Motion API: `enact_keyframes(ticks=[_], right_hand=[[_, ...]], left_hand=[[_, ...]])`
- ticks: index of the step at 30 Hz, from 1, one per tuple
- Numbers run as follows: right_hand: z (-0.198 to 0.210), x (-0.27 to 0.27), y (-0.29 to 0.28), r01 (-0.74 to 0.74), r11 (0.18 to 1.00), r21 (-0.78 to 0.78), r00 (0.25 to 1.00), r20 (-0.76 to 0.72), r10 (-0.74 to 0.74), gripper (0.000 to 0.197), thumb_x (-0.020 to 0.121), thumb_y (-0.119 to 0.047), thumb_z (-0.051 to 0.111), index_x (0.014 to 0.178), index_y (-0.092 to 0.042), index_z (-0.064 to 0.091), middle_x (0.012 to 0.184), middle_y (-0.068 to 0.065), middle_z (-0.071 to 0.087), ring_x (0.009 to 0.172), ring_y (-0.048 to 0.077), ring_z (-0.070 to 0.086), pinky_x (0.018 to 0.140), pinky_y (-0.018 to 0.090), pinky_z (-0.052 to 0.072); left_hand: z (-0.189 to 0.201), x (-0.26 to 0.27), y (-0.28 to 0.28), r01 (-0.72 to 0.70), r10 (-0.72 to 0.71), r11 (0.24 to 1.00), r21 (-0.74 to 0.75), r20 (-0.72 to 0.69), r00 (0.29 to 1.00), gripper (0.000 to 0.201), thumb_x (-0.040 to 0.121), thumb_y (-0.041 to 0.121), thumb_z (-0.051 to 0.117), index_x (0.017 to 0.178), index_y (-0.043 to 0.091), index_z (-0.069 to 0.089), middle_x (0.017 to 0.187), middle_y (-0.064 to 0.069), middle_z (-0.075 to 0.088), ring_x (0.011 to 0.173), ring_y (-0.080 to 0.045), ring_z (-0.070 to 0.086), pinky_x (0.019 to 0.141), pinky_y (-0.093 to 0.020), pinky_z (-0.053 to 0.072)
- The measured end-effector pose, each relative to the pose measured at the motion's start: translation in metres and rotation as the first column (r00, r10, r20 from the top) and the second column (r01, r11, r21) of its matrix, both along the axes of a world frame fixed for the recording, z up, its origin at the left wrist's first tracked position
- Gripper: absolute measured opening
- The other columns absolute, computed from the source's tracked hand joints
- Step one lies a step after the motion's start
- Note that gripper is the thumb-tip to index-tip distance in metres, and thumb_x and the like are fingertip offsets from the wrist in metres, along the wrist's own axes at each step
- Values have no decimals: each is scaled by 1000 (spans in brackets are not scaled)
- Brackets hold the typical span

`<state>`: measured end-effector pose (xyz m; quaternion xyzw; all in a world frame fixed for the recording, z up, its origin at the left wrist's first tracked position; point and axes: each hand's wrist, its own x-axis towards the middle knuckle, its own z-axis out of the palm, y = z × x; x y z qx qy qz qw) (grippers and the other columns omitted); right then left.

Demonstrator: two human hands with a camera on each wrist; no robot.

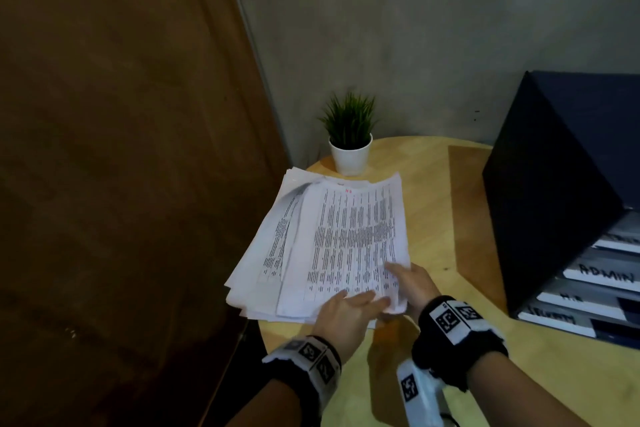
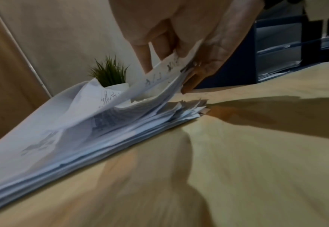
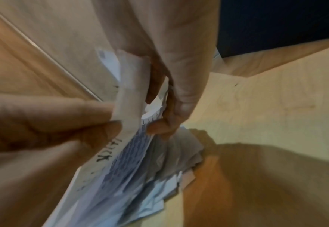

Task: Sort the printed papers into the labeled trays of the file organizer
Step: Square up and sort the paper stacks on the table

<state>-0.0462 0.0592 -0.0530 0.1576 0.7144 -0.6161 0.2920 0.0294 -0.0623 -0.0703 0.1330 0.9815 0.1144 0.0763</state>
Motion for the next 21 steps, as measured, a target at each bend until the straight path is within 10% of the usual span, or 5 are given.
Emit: enact_keyframes(ticks=[3,5,8,14,21], right_hand=[[1,0,9,-39,987,156,990,-125,59,23,96,-7,42,113,-5,58,118,23,62,104,34,59,92,39,49],[4,-1,16,-39,984,173,980,-184,72,27,97,-5,41,117,-5,59,116,23,63,96,32,59,79,32,45],[10,-2,23,-30,986,167,965,-251,72,27,97,-4,41,116,-6,60,110,22,65,86,26,56,69,30,45],[18,2,29,7,996,90,959,-284,19,21,97,-6,43,108,-14,60,117,36,58,107,56,53,95,59,44],[30,1,43,21,1000,-11,962,-270,-23,30,98,-11,44,125,-7,57,92,7,67,87,34,63,79,34,47]], left_hand=[[0,2,0,36,-37,999,-9,-63,997,50,78,27,32,113,35,67,112,12,70,106,2,64,98,-37,51],[6,-3,-3,-16,16,1000,15,1,1000,55,90,25,18,138,26,47,144,5,47,137,-5,38,121,-40,13],[18,-12,-11,-157,160,983,96,-21,987,45,98,16,30,141,22,40,150,6,39,142,-5,29,121,-33,1],[27,-23,-25,-449,499,822,350,-65,864,41,99,12,36,139,16,45,150,-2,39,139,-15,36,115,-25,21],[54,-45,-36,-665,718,476,575,183,672,54,96,19,48,146,12,29,153,-9,31,140,-26,32,114,-33,25]])
